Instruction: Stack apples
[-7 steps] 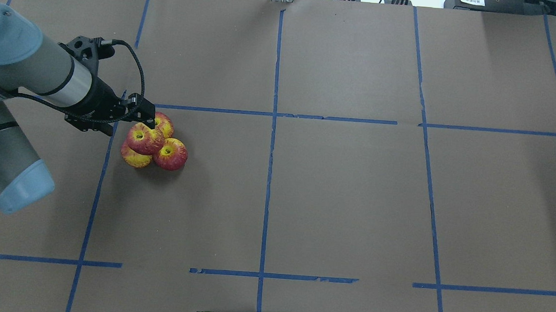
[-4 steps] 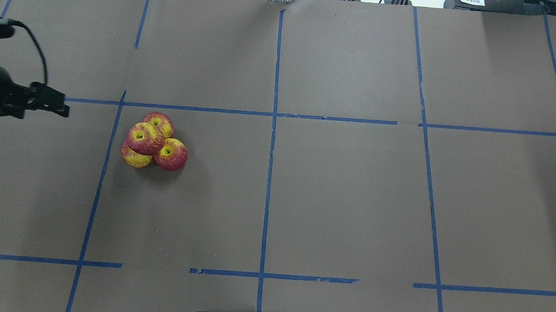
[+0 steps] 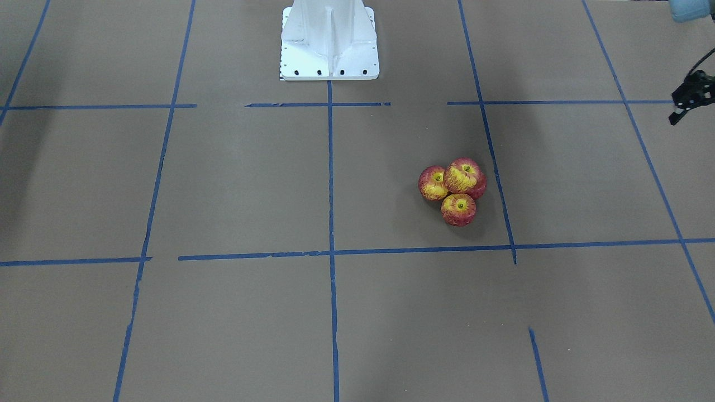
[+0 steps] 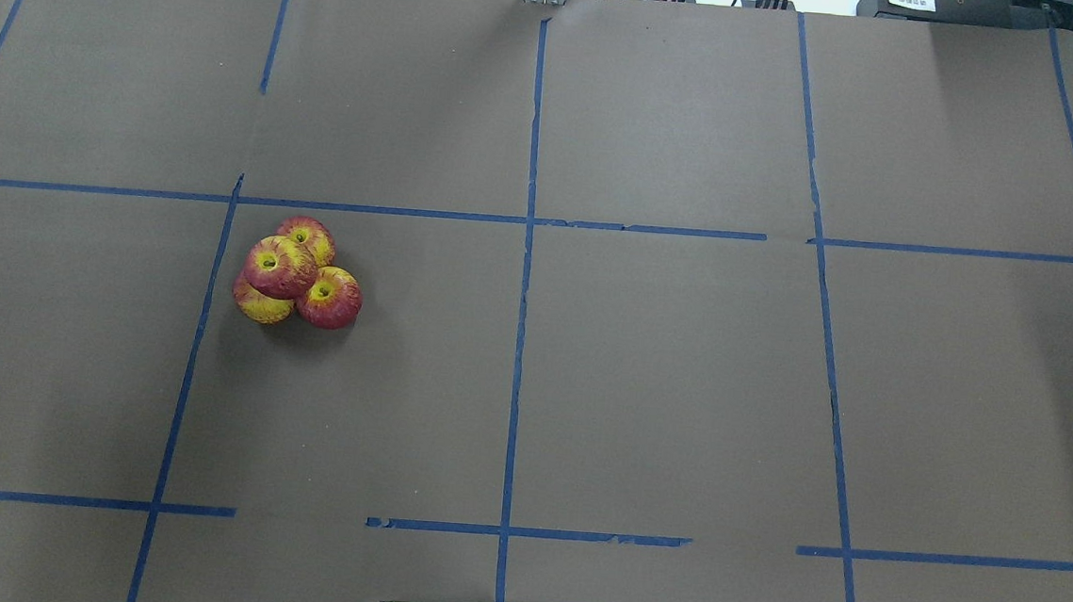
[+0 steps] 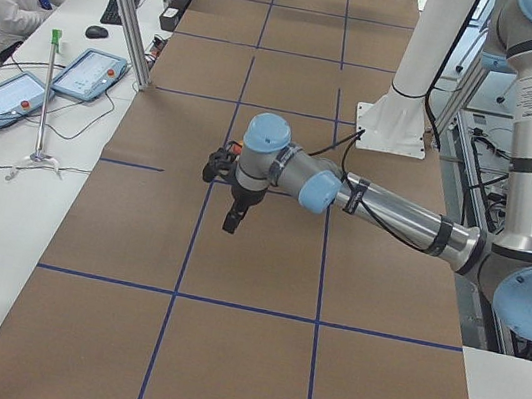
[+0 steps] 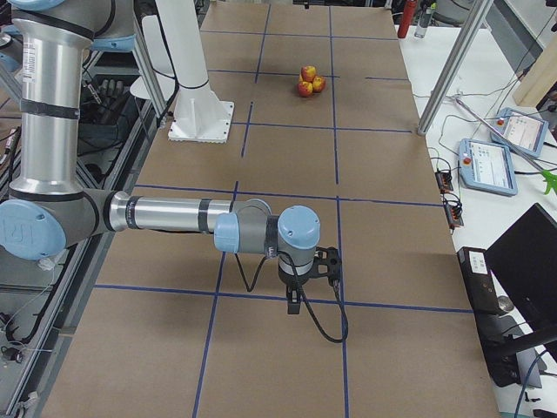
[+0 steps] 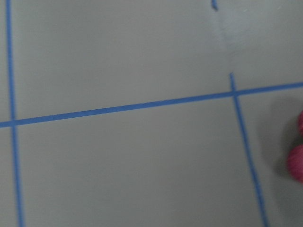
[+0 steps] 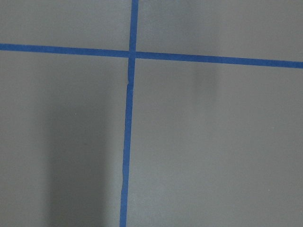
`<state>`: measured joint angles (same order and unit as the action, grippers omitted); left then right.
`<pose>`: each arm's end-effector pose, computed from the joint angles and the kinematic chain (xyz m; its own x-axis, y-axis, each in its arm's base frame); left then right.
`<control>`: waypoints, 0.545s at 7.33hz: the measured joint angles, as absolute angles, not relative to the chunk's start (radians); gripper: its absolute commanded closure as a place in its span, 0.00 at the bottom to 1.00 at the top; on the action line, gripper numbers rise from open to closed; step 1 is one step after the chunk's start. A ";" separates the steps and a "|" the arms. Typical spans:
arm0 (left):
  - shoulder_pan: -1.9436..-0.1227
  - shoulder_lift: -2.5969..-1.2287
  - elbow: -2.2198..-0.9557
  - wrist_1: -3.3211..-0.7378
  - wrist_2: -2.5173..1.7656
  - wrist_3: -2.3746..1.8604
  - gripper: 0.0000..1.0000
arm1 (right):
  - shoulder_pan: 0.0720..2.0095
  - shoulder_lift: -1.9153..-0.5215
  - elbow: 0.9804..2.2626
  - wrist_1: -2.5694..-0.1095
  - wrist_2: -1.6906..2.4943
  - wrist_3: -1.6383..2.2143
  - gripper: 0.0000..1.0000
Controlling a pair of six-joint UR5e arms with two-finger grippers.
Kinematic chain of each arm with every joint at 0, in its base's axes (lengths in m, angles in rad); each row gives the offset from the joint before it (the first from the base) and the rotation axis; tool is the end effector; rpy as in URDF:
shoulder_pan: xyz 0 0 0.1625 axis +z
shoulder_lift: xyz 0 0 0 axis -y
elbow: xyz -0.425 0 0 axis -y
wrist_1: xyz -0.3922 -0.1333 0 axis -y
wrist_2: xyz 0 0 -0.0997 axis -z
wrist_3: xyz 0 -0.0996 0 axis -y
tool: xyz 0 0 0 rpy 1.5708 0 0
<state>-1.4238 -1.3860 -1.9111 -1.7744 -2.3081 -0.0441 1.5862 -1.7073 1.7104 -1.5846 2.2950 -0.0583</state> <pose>-0.0028 -0.4337 0.5535 0.7031 0.3010 -0.6443 -0.1062 0.9403 0.3234 0.0740 -0.4322 0.6580 0.7485 -0.0397 0.6620 0.0283 0.9992 0.0279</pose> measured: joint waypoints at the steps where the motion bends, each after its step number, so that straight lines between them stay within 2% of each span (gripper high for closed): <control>1: -1.475 -1.381 -1.856 -1.771 -2.317 0.042 0.02 | 1.586 -1.707 1.710 -1.585 2.295 -0.058 0.00; 4: -1.581 -1.414 -1.769 -1.631 -2.318 0.218 0.01 | 1.586 -1.707 1.710 -1.585 2.295 -0.058 0.00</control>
<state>-1.5813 -1.4144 -1.7685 -1.6312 -2.3179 0.2182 1.5861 -1.7073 1.7104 -1.5846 2.2948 -0.0583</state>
